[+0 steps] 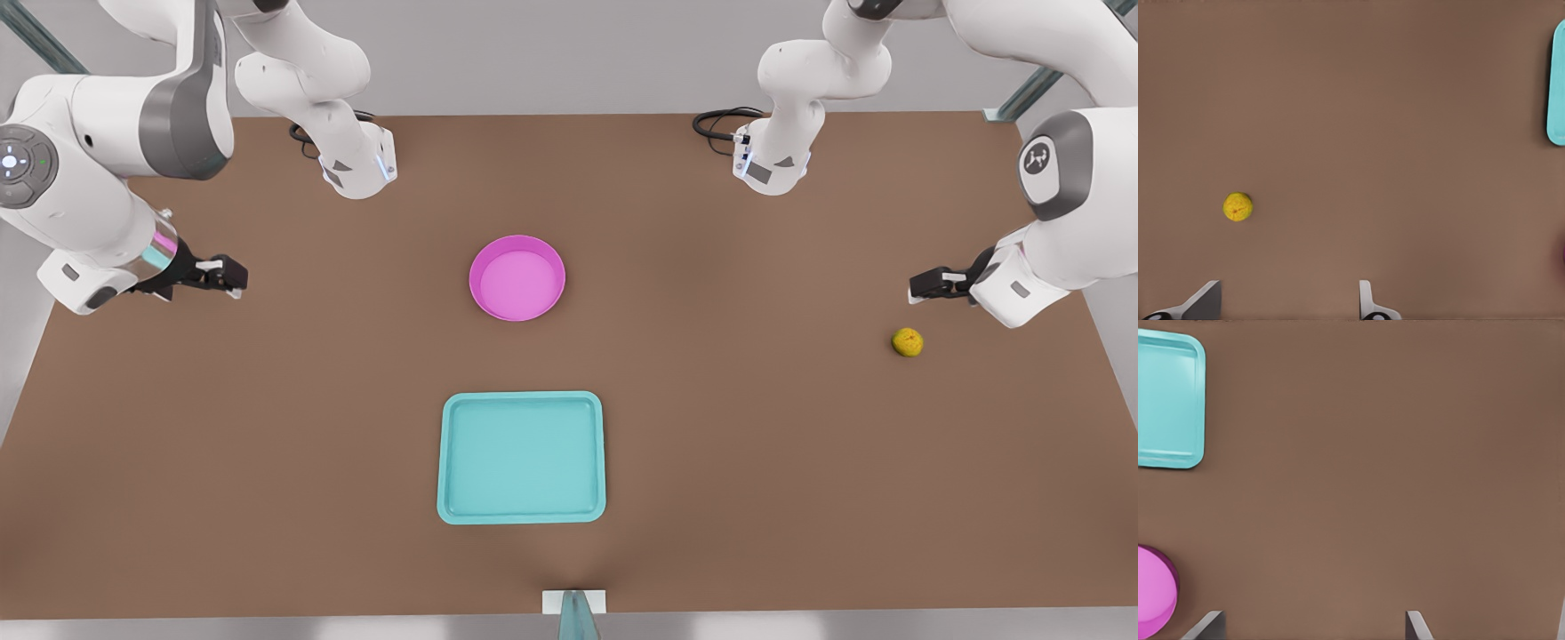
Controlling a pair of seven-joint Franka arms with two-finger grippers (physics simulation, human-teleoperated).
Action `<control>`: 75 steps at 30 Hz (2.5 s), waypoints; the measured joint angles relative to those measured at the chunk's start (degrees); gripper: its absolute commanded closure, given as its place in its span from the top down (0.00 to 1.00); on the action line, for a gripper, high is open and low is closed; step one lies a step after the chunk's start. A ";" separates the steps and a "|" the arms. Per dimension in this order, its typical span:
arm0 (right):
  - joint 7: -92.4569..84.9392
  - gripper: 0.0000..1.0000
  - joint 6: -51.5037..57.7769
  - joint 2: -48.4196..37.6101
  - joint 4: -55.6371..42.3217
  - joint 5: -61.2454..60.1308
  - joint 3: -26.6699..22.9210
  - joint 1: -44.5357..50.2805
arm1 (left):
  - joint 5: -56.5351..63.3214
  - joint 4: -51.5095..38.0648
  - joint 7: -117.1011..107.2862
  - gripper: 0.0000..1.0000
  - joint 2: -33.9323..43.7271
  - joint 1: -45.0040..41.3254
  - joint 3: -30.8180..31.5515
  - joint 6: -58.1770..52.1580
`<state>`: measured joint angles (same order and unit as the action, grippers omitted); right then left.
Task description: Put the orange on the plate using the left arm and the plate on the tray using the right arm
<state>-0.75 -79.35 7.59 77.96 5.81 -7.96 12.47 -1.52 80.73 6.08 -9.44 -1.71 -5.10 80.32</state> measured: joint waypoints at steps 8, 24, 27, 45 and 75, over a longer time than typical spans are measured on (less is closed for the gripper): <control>-0.08 1.00 0.08 0.75 0.06 0.28 0.00 -0.10 | -0.08 23.53 1.47 1.00 -9.49 4.77 -6.64 14.31; -0.25 1.00 1.96 1.30 0.28 0.23 0.00 -0.60 | -0.27 33.98 13.23 1.00 -19.20 12.87 -7.84 47.62; -0.26 1.00 2.18 1.35 0.28 0.21 -0.01 -0.57 | -0.19 34.73 14.75 1.00 -20.07 13.33 -7.86 48.61; -0.40 1.00 2.54 1.70 0.39 0.07 -0.07 -0.58 | 0.25 35.28 19.35 0.64 -20.74 14.17 -7.86 48.67; -0.35 1.00 2.41 3.24 0.99 -0.24 -0.27 -1.31 | -4.92 0.68 -34.36 1.00 -30.99 -45.33 16.31 33.80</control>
<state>-1.10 -76.95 10.83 78.95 5.57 -8.23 11.16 -6.44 81.42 -28.27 -40.43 -47.04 11.21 114.12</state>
